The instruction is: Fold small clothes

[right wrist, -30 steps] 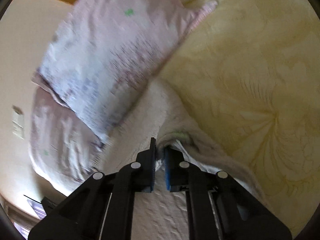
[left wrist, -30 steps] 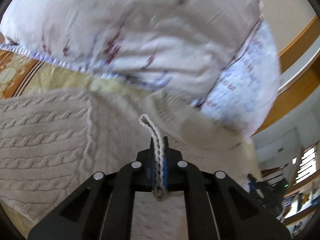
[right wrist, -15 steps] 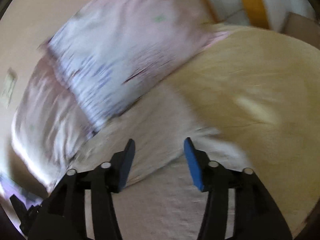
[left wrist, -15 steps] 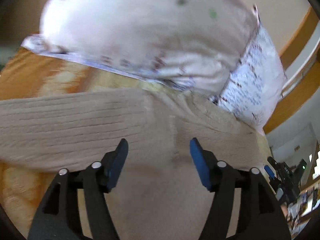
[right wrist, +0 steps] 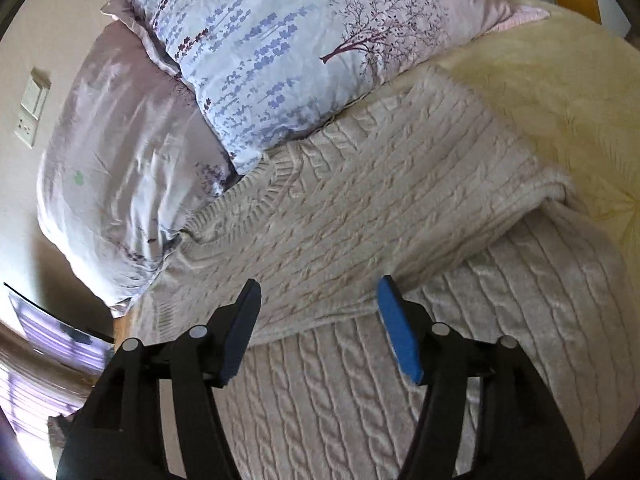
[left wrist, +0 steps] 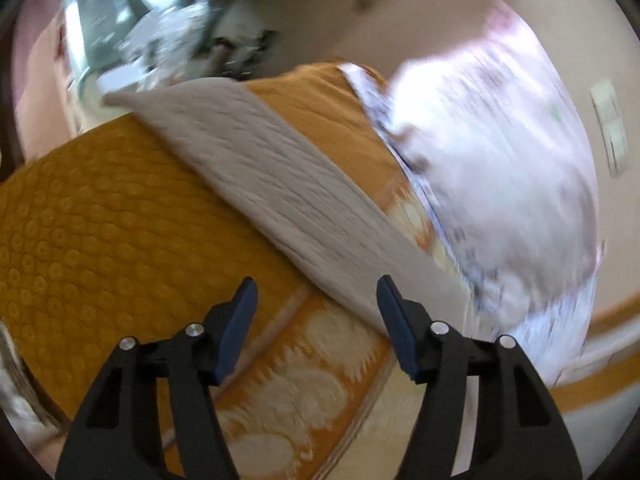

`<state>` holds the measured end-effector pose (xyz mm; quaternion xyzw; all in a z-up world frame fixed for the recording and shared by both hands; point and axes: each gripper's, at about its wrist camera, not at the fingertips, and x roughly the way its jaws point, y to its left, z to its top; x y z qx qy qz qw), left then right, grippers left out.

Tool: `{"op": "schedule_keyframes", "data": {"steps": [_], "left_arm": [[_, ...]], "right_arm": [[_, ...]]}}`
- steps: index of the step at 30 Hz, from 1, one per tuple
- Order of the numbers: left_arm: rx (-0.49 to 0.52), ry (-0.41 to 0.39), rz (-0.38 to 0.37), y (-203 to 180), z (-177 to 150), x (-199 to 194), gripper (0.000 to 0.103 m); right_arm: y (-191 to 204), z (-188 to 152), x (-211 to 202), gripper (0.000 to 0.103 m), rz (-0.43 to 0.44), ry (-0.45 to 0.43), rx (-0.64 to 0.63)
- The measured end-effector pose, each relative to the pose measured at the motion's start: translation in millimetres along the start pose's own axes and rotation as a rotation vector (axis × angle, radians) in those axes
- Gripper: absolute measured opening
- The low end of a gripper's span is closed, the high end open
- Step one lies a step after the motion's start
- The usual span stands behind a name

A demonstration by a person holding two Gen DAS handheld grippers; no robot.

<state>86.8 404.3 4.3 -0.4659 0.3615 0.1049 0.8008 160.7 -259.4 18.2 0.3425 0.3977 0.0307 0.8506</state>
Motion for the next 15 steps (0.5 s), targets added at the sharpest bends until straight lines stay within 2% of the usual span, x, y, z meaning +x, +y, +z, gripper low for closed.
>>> {"op": "schedule_keyframes", "data": {"steps": [3,6,15], "left_arm": [[-0.069,-0.030,-0.038,14,15,3,0.056],[-0.094,-0.053,-0.033,19,24,5,0.050],[-0.222,-0.084,-0.034,35,39,15,0.015]], "right_arm": [[0,-3,-2,0.063,0.019,0.020,0.005],[-1,-5,-1,0.063,0.056,0.051,0.023],[6,-8,-7,0.063,0.102,0.057,0.002]]}}
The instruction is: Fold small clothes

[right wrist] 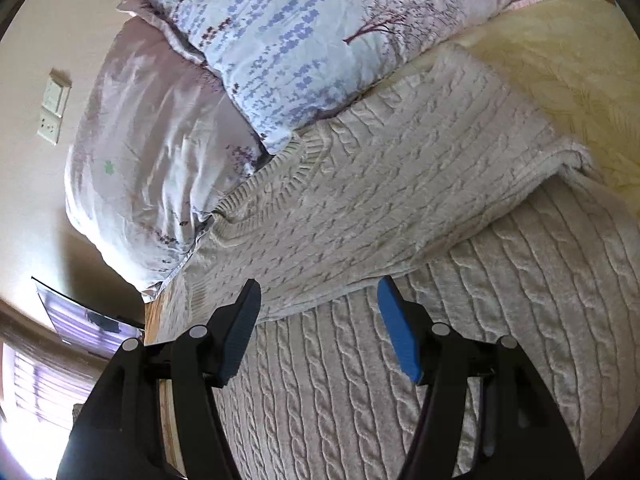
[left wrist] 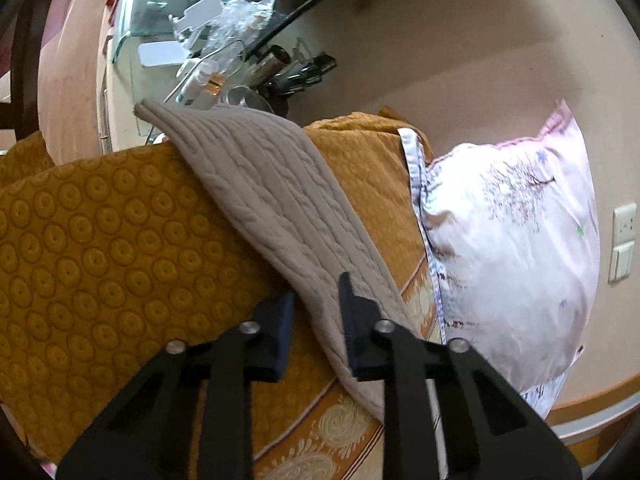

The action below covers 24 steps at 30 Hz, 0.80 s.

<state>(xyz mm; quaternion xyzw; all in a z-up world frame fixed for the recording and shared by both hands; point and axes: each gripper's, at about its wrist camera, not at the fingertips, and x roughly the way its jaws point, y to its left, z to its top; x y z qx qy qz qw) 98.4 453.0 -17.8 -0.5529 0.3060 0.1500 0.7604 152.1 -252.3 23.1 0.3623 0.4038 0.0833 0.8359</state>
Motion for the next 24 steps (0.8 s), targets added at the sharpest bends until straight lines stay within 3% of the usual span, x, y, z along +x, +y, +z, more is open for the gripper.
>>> {"op": "schedule_keyframes", "data": {"steps": [2,6,13,17,24], "left_arm": [[-0.008,-0.005,0.001,0,0,1,0.007],[0.041,-0.043,-0.034,-21,-5,-8,0.006],[0.159,-0.047,-0.212,-100,-37,-25,0.005],[0.254,-0.002,-0.316,-158,-77,-22,0.005],[0.469,0.198,-0.451,-258,-185,24,0.005]], "right_arm": [[2,0,-3,0.063,-0.007,-0.009,-0.013],[4,2,-10,0.063,-0.012,-0.038,-0.031],[4,3,-18,0.063,0.006,-0.058,-0.041],[4,3,-21,0.063,0.001,-0.063,-0.053],[-4,4,-40,0.063,-0.029,-0.116,-0.070]]}}
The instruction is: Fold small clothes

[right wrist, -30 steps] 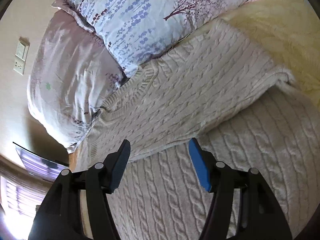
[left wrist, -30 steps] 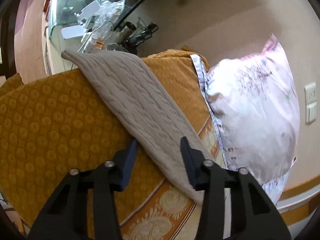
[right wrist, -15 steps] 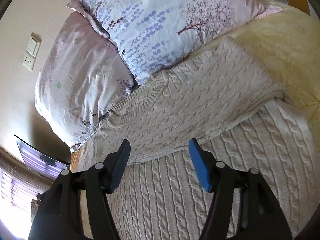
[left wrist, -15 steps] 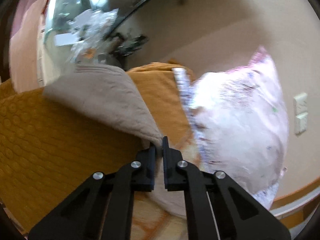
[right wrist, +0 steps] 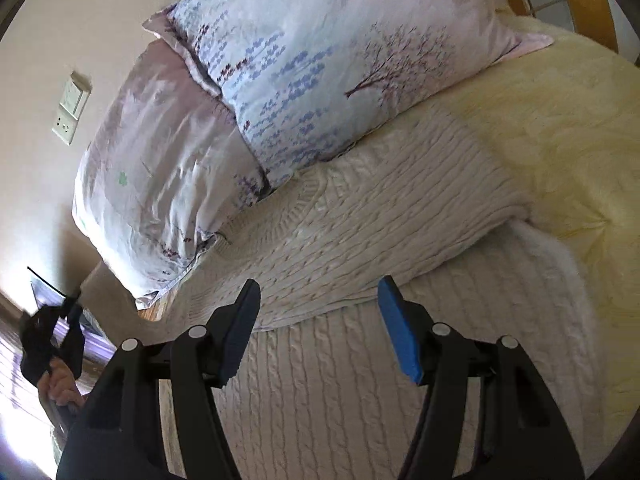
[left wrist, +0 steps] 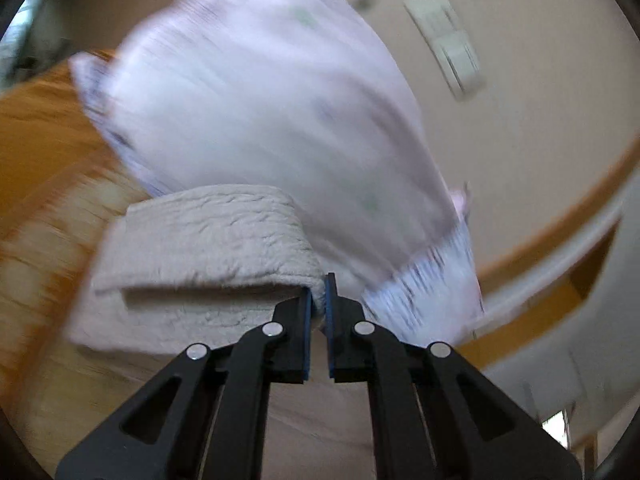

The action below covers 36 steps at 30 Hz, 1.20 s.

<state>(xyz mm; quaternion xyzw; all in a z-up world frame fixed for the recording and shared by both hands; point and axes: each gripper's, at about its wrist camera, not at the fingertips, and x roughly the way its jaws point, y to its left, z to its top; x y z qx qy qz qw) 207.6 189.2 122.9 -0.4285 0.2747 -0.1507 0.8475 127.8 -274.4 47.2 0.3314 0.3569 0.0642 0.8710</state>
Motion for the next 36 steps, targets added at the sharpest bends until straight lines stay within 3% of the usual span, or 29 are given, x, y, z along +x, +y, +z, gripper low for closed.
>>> {"op": "schedule_keyframes", "data": {"steps": [6,12,14,15,17,21,22,24,26,30,34,36], "left_arm": [[0.035,0.205,-0.001,-36,-74,94,0.005],[0.135,0.328,0.054,-55,-135,148,0.005],[0.189,0.407,0.065,-56,-153,165,0.008],[0.214,0.483,0.073,-59,-164,177,0.011],[0.247,0.571,0.086,-61,-177,186,0.035],[0.299,0.648,-0.003,-61,-180,156,0.054],[0.308,0.651,-0.029,-57,-175,139,0.059],[0.335,0.621,-0.044,-49,-164,111,0.060],[0.360,0.543,-0.002,-33,-144,81,0.060],[0.372,0.423,0.199,8,-106,49,0.052],[0.368,0.405,0.357,41,-91,42,0.047],[0.377,0.423,0.391,49,-92,49,0.046]], "right_arm": [[-8,0,-6,0.064,-0.028,-0.012,-0.011],[-9,-3,-4,0.064,-0.045,-0.011,-0.022],[-7,-4,-3,0.064,-0.052,-0.009,-0.030],[-6,-4,-3,0.064,-0.054,-0.010,-0.037],[-1,-4,-4,0.064,-0.063,-0.009,-0.065],[12,0,-11,0.064,-0.070,-0.030,-0.132],[16,2,-13,0.064,-0.071,-0.034,-0.156],[31,3,-13,0.064,-0.062,-0.030,-0.235],[54,1,-7,0.064,-0.048,-0.016,-0.353],[106,-21,20,0.063,-0.019,0.044,-0.615],[154,-47,54,0.059,-0.055,0.065,-0.857],[168,-54,70,0.058,-0.066,0.074,-0.928]]}}
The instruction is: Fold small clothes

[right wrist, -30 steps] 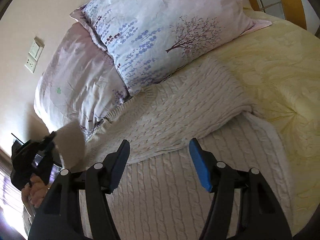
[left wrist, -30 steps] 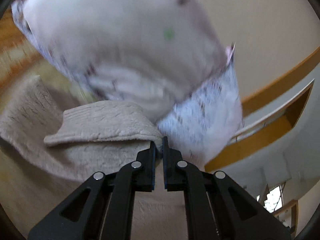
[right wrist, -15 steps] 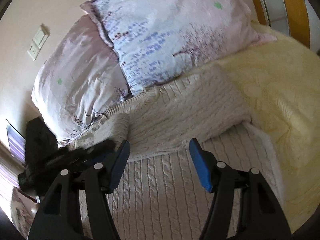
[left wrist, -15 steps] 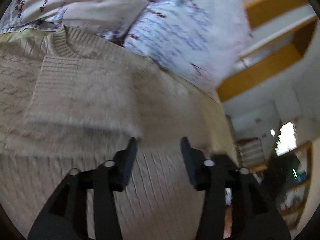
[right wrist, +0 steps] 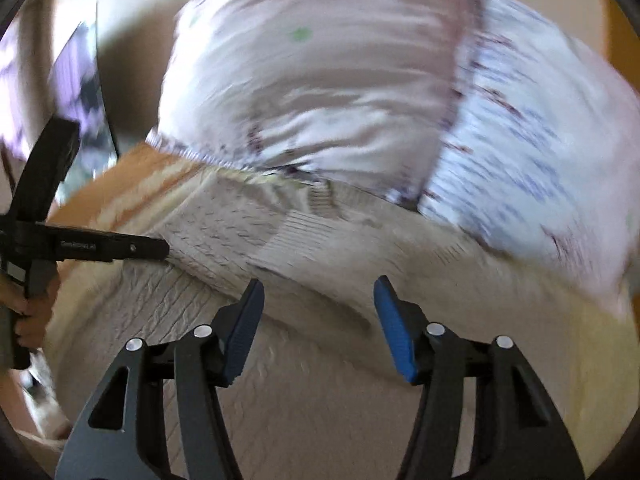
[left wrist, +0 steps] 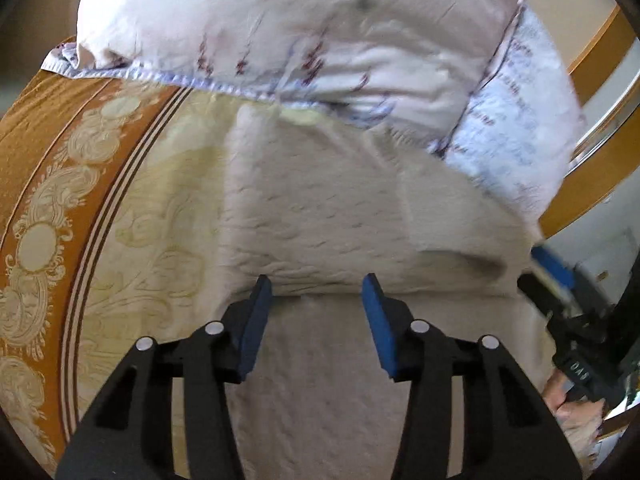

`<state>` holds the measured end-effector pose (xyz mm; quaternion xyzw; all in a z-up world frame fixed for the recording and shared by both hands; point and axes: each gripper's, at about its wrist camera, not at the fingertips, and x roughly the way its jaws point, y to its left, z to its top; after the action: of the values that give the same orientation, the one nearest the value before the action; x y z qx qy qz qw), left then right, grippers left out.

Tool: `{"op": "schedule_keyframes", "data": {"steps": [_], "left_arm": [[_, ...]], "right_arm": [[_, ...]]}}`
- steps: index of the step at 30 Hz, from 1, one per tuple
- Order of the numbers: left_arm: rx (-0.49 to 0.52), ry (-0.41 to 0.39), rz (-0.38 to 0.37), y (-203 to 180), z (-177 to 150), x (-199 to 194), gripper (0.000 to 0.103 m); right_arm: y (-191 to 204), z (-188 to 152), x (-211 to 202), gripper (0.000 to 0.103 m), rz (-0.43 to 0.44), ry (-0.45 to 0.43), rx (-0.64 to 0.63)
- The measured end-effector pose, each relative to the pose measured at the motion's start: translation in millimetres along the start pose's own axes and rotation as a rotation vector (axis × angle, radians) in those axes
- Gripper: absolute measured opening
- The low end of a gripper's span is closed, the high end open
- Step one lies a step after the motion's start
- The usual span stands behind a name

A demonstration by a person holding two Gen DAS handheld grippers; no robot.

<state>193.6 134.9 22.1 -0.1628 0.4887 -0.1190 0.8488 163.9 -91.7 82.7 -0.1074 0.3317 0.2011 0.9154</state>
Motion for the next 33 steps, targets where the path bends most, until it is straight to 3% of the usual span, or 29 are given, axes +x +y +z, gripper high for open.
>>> {"op": "schedule_keyframes", "data": {"steps": [2,7,9,11,12,14,16,20,24,26,28,30,33], "left_arm": [[-0.011,0.031,0.007,5,-2,11,0.046],[-0.013,0.025,-0.004,5,-2,7,0.049],[-0.011,0.025,-0.007,3,-2,7,0.049],[-0.004,0.022,-0.011,2,-2,7,0.052],[-0.001,0.021,-0.014,3,-3,7,0.053],[0.000,0.020,-0.015,0,-2,10,0.055],[0.002,0.017,-0.018,0,-2,10,0.057],[0.014,0.008,-0.019,-2,-4,10,0.060],[0.025,0.001,-0.036,-4,-7,8,0.064],[0.031,-0.005,-0.061,-4,-11,3,0.064],[0.039,-0.017,-0.088,-4,-16,-4,0.064],[0.049,-0.029,-0.095,-2,-21,-13,0.064],[0.066,-0.044,-0.083,3,-29,-26,0.064]], "right_arm": [[11,6,21,0.057,-0.006,0.049,-0.042],[29,3,57,0.057,-0.036,0.144,-0.121],[28,-1,65,0.047,-0.074,0.146,-0.106],[19,-2,64,0.016,-0.062,0.136,-0.038],[12,-2,63,0.007,-0.056,0.131,0.001],[-5,-4,57,0.006,-0.047,0.104,0.094],[-23,-6,43,0.006,-0.064,0.060,0.191],[-84,-32,-3,0.006,-0.076,-0.060,0.540],[-133,-73,-23,0.007,-0.097,-0.022,0.769],[-149,-87,-30,0.017,-0.086,0.001,0.846],[-170,-99,-40,0.052,-0.050,-0.025,0.944],[-185,-105,-45,0.053,-0.043,-0.056,0.991],[-199,-108,-37,0.051,-0.007,-0.028,1.033]]}}
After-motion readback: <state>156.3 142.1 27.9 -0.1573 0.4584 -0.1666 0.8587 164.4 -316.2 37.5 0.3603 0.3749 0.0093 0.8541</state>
